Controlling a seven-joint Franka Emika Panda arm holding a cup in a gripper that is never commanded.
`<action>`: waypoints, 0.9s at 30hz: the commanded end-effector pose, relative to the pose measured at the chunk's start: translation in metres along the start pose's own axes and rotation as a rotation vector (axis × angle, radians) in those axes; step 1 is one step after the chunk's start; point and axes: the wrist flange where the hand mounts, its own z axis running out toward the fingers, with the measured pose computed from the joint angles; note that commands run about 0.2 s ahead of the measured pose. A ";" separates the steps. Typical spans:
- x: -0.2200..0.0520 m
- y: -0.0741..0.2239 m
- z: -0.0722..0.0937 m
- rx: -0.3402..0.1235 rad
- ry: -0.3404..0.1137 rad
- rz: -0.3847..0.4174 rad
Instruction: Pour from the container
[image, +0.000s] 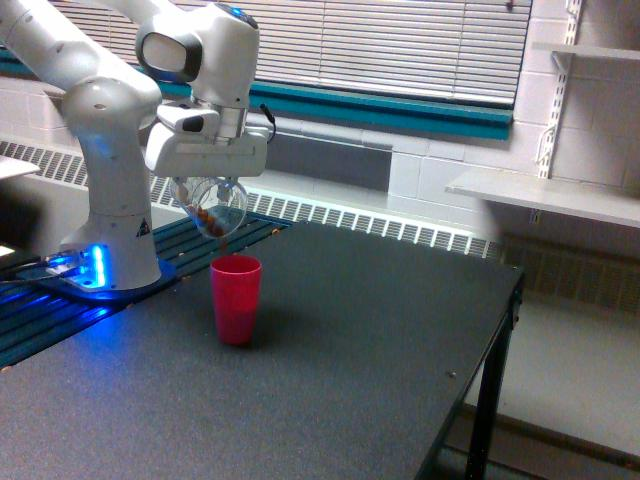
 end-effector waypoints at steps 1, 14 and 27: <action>-0.011 0.001 0.019 -0.051 -0.006 0.000; -0.004 -0.006 0.018 -0.054 -0.004 0.018; -0.001 -0.014 0.017 -0.053 -0.005 0.024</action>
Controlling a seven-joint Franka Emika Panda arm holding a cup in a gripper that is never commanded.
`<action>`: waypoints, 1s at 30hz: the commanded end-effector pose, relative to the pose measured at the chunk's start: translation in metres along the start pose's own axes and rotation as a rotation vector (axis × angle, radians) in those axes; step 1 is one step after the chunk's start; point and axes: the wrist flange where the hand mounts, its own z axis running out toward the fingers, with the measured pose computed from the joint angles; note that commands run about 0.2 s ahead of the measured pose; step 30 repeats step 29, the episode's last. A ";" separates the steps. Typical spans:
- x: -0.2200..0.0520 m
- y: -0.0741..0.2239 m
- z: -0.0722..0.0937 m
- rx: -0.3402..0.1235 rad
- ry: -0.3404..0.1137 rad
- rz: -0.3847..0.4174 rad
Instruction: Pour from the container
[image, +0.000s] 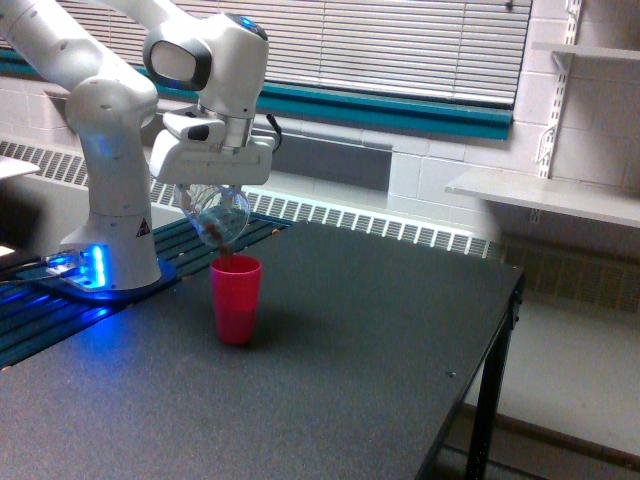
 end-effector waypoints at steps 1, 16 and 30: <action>-0.006 -0.003 0.008 -0.018 0.003 -0.001; -0.004 -0.007 0.005 -0.016 0.006 0.002; -0.007 -0.008 0.002 -0.007 0.005 -0.009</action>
